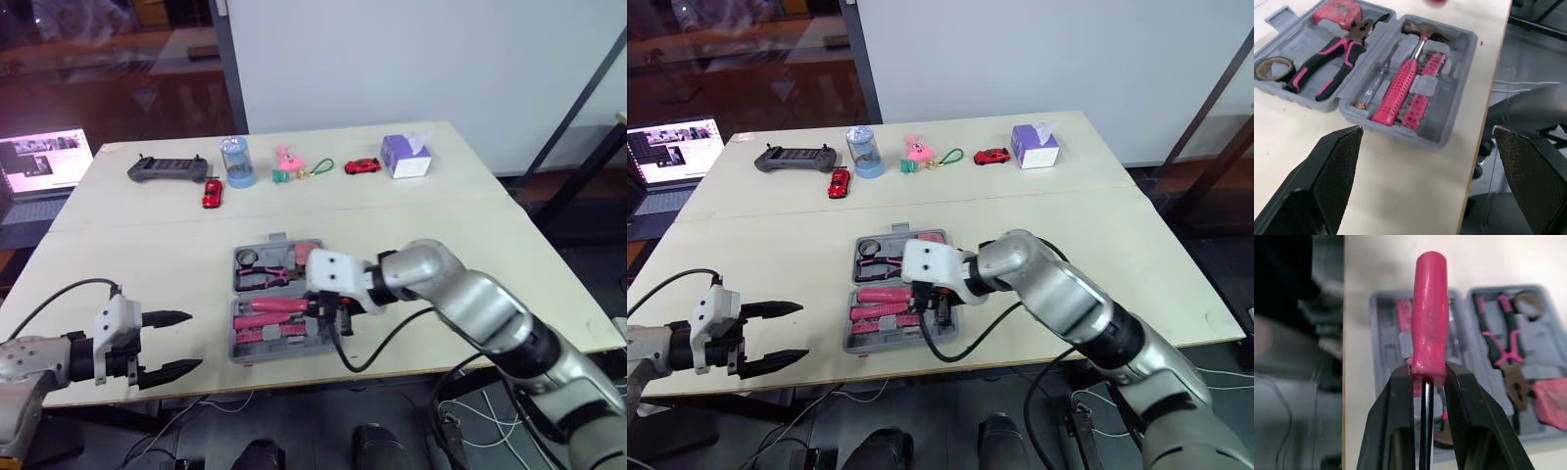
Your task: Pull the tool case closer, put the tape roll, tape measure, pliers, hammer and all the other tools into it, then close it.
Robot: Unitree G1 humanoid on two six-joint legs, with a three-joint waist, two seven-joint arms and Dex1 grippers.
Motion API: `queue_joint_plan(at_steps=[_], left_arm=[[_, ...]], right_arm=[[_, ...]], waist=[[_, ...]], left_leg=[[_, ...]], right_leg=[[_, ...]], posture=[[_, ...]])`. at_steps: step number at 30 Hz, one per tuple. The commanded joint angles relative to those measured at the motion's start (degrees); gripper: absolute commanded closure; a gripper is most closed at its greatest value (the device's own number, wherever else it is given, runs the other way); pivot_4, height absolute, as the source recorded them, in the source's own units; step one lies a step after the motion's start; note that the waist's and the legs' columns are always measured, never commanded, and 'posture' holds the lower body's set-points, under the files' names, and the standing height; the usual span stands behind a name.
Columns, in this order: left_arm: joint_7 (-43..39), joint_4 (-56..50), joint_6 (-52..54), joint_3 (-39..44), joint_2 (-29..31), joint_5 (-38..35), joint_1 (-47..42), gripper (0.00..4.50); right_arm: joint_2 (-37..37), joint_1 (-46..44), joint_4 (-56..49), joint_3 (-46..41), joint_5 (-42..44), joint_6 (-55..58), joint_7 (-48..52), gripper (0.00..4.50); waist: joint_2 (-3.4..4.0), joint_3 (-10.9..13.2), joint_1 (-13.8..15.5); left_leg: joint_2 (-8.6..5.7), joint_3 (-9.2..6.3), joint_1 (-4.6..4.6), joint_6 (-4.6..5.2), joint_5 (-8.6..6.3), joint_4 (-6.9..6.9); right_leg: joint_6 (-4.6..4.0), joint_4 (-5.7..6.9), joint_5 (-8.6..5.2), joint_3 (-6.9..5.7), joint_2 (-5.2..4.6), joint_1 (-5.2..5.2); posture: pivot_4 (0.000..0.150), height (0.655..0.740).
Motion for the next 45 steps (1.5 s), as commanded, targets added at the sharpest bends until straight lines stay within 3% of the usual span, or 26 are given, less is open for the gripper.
queue_joint_plan(at_steps=[1,10,27,45], left_arm=[[-1.2,0.4,-3.8,2.8,-0.4,-0.7,0.4,0.00],[-1.2,2.6,-11.8,3.6,-4.9,-0.7,2.1,0.00],[-1.6,3.5,-14.5,2.5,-5.0,-0.1,3.1,0.00],[0.5,2.1,-13.7,2.8,-4.9,-0.2,4.4,0.00]], right_arm=[[4.4,-4.2,3.8,4.9,-1.6,2.3,-1.1,4.14],[8.4,-7.2,7.4,14.6,-4.7,1.5,-0.7,4.14],[14.6,-9.2,16.9,18.7,-9.5,-3.5,0.9,4.14],[18.0,-5.2,25.7,20.6,-14.8,-10.0,1.1,4.14]], waist=[[0.00,0.0,0.0],[-0.03,0.0,0.0],[-0.03,0.0,-0.1],[-0.03,0.0,-0.3]], left_leg=[[-0.01,0.00,-0.04,-0.03,0.02,0.00],[-0.04,-0.05,-0.16,-0.08,0.04,0.03],[-0.05,-0.05,-0.15,-0.10,0.05,0.03],[-0.04,-0.05,-0.12,-0.10,0.05,-0.01]], right_leg=[[0.00,0.01,0.00,0.00,-0.01,-0.05],[0.00,0.08,0.01,-0.01,-0.04,-0.21],[0.00,0.12,0.01,-0.01,-0.04,-0.23],[0.00,0.14,0.01,-0.01,-0.03,-0.26]], posture=[[0.150,0.7400],[0.150,0.7400],[0.150,0.7400],[0.150,0.7400]])
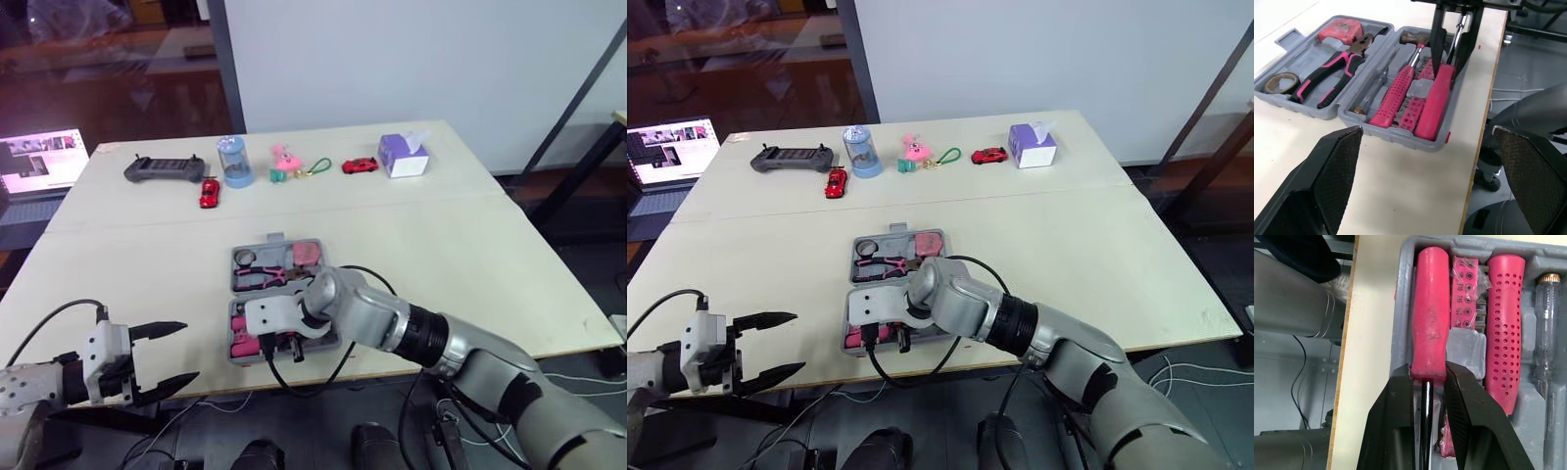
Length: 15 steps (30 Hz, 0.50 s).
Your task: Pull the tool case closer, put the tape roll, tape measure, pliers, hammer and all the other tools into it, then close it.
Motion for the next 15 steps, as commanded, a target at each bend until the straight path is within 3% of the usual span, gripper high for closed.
queue_joint_plan(at_steps=[1,13,15], left_arm=[[0.6,-1.2,-0.3,1.3,0.3,-0.3,0.2,0.00],[1.5,-1.6,0.1,1.2,0.3,-0.5,0.9,0.00],[1.6,-1.7,0.1,1.2,0.3,-0.5,1.0,0.00]], right_arm=[[1.4,1.1,1.3,0.3,-1.4,-2.0,-0.1,4.14],[2.4,2.4,3.6,-1.1,-3.5,-3.9,0.5,4.14],[2.5,2.5,3.5,-1.5,-3.7,-3.9,0.6,3.08]], waist=[[0.00,0.0,-0.1],[0.01,0.0,-1.2],[0.01,0.0,-1.1]], left_leg=[[0.00,0.00,0.00,0.00,0.00,0.00],[0.01,0.00,0.03,0.00,0.00,-0.04],[0.00,0.00,0.03,0.00,0.00,-0.04]], right_leg=[[0.00,0.00,0.00,0.00,0.00,0.00],[0.00,0.02,0.00,0.00,0.00,0.00],[0.00,0.02,0.00,0.00,0.00,0.00]], posture=[[0.150,0.7400],[0.150,0.7400],[0.150,0.7400]])
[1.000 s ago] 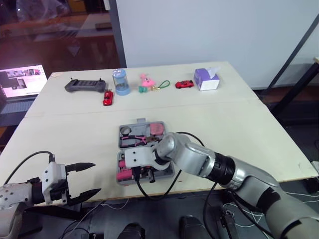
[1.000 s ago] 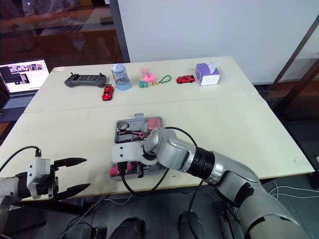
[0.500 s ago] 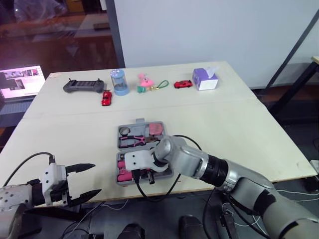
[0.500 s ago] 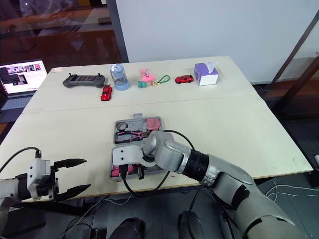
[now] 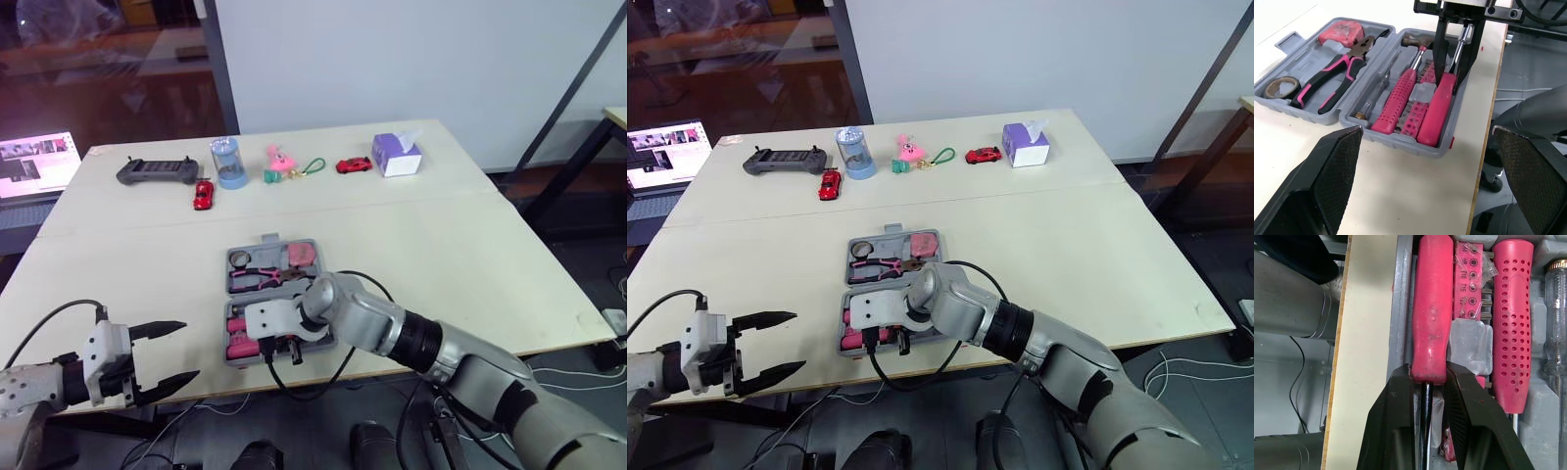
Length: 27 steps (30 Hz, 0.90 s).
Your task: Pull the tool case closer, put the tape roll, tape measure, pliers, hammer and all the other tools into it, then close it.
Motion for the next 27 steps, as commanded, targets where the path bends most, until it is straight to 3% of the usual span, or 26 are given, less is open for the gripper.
queue_joint_plan(at_steps=[1,2,10,13,16,27], left_arm=[[0.2,-1.2,0.0,1.1,0.3,-0.5,0.3,0.00],[0.2,-1.2,0.1,1.1,0.4,-0.5,0.3,0.00],[0.4,-0.8,0.5,0.9,0.4,-0.3,0.0,0.00],[0.5,-0.7,0.6,0.9,0.5,-0.2,-0.2,0.00],[0.5,-0.6,0.7,0.8,0.5,-0.2,-0.2,0.00],[0.8,-0.9,1.1,1.0,0.5,-0.1,-0.1,0.00]], right_arm=[[1.0,0.4,0.2,-1.3,-0.9,-0.1,-0.1,2.78],[1.0,0.4,-0.1,-1.9,-0.6,0.3,0.3,2.36],[1.2,1.3,-4.9,-7.2,2.2,4.3,2.0,2.36],[1.4,2.6,-7.3,-8.8,3.5,6.6,1.3,3.18],[1.4,3.7,-8.4,-9.2,4.1,7.8,0.6,4.48],[2.1,5.3,-2.5,-6.9,2.4,4.7,-2.4,4.48]], waist=[[0.00,0.0,0.0],[0.00,0.0,0.0],[0.00,0.0,0.1],[0.00,0.0,0.1],[0.00,0.0,0.1],[-0.01,0.0,0.1]], left_leg=[[0.00,0.00,0.00,0.00,0.00,0.00],[0.00,0.00,0.00,0.00,0.00,0.00],[-0.01,0.00,-0.03,0.00,0.00,0.01],[-0.01,0.01,-0.03,0.00,0.00,0.01],[-0.01,0.00,-0.03,0.00,0.00,0.01],[-0.01,0.01,-0.03,0.00,0.00,0.02]], right_leg=[[0.00,0.00,0.00,0.00,0.00,0.00],[0.00,0.00,0.00,0.00,0.00,0.00],[0.00,-0.02,0.00,0.00,-0.02,0.00],[0.00,-0.02,0.00,0.00,-0.02,0.00],[0.00,-0.02,0.00,0.00,-0.02,0.00],[0.00,-0.02,0.00,0.00,-0.03,0.01]], posture=[[0.150,0.7400],[0.150,0.7400],[0.150,0.7400],[0.150,0.7400],[0.150,0.7400],[0.150,0.7400]])
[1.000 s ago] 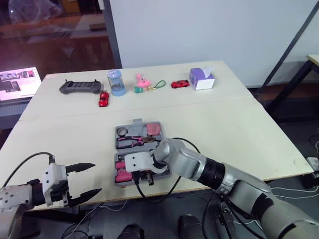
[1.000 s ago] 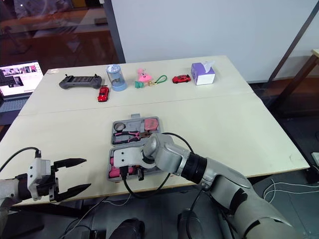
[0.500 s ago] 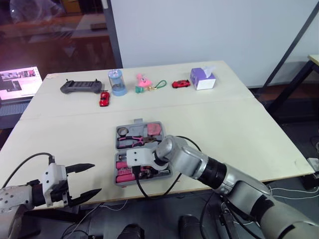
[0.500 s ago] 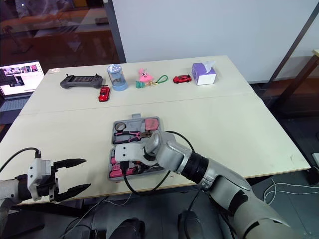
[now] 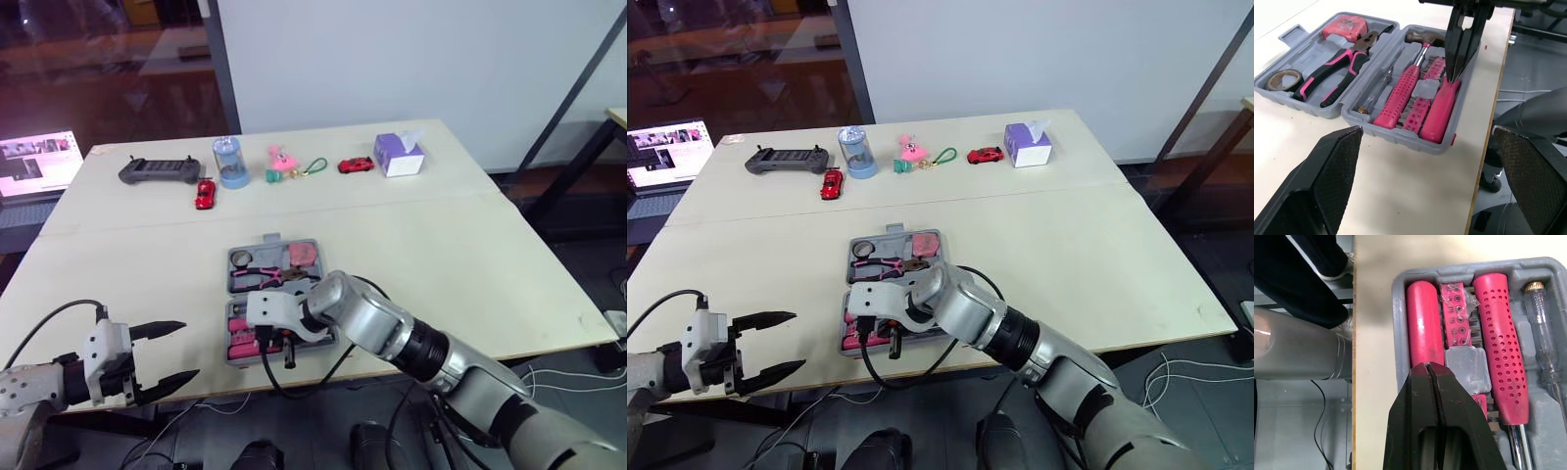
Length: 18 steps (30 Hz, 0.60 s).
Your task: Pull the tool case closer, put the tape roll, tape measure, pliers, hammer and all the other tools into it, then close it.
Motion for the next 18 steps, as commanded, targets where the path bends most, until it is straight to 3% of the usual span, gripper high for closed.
queue_joint_plan(at_steps=[1,9,14,18], left_arm=[[0.2,-1.0,-0.2,1.1,0.5,-0.1,0.3,0.00],[0.6,-1.5,-0.1,1.3,0.4,-0.1,0.8,0.00],[2.5,-1.2,1.8,1.3,0.2,-0.1,-0.5,0.00],[11.4,0.2,10.2,-0.7,-0.6,2.0,-6.4,0.00]], right_arm=[[0.1,1.0,1.9,1.4,-1.2,-2.2,-0.7,4.48],[0.0,3.0,6.9,2.6,-2.8,-4.8,-0.7,4.48],[2.1,2.0,1.4,-6.7,2.1,-3.2,-0.9,4.48],[2.2,2.3,-7.2,-22.7,10.5,-1.3,-2.8,4.48]], waist=[[0.00,0.0,0.0],[-0.02,-0.4,-0.1],[-0.02,-0.4,0.1],[-0.03,-0.4,0.9]], left_leg=[[0.00,0.00,0.00,0.00,0.00,0.00],[0.02,0.02,0.21,0.01,-0.01,-0.09],[0.02,0.02,0.39,0.06,-0.04,-0.11],[0.00,-0.01,0.19,0.05,-0.03,-0.02]], right_leg=[[0.00,0.00,0.00,0.00,0.00,0.00],[0.00,0.01,0.00,0.00,0.02,0.12],[0.00,0.00,0.00,0.00,0.02,0.31],[0.00,0.00,0.00,0.00,0.01,0.20]], posture=[[0.150,0.7400],[0.150,0.7400],[0.150,0.7400],[0.150,0.7400]])
